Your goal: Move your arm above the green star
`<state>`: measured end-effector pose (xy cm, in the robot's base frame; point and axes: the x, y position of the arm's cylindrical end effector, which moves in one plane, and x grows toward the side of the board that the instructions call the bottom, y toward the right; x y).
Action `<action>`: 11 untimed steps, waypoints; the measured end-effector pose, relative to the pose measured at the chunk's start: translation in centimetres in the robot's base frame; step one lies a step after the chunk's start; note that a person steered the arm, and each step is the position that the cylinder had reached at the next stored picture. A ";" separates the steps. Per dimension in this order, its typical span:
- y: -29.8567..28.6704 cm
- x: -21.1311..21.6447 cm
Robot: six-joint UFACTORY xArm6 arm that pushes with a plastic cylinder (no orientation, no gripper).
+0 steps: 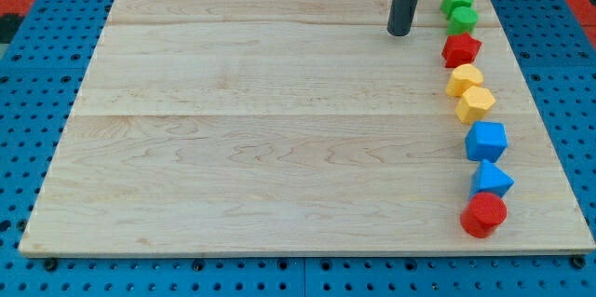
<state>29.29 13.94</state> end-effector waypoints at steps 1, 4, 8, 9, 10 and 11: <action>0.0 0.0; -0.8 -2.6; 4.3 -10.2; 7.0 -10.1; 11.3 -10.1; 14.9 -10.1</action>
